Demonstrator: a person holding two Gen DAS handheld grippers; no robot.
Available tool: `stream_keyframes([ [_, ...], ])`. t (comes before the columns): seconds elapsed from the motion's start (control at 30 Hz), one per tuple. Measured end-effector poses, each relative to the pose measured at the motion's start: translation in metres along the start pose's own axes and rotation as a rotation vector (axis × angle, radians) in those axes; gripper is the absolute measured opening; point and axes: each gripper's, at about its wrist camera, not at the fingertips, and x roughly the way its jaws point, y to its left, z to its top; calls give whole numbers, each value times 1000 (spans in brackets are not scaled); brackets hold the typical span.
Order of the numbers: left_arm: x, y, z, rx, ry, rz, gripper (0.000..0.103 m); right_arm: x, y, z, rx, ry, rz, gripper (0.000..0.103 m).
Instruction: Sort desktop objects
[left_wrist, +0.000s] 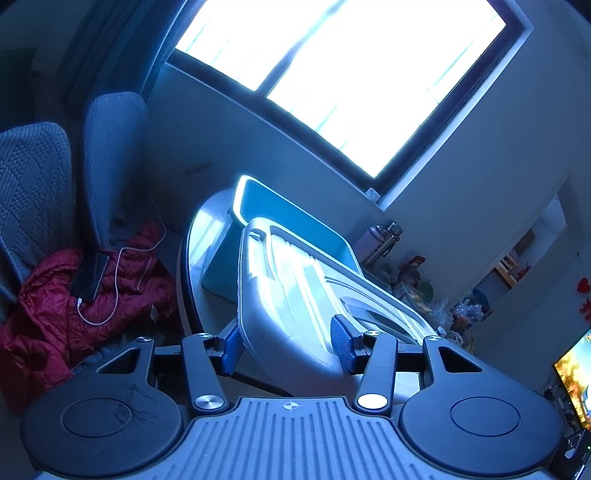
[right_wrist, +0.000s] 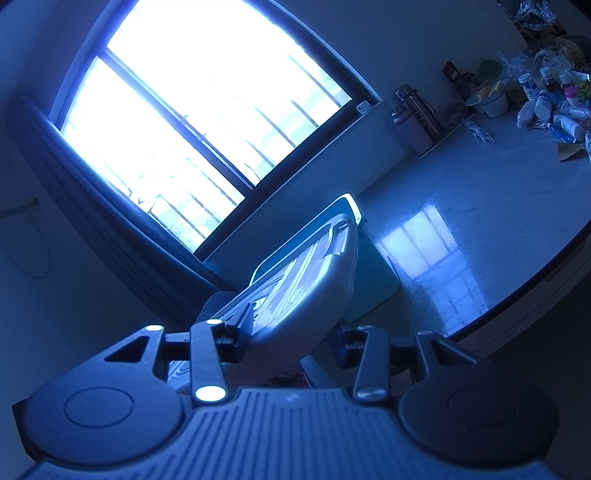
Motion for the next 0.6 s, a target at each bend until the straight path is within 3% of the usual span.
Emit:
stream_keyframes([
  [0.6, 49, 8, 45, 5, -14, 28, 51, 56, 1, 17, 9, 5, 21, 44],
])
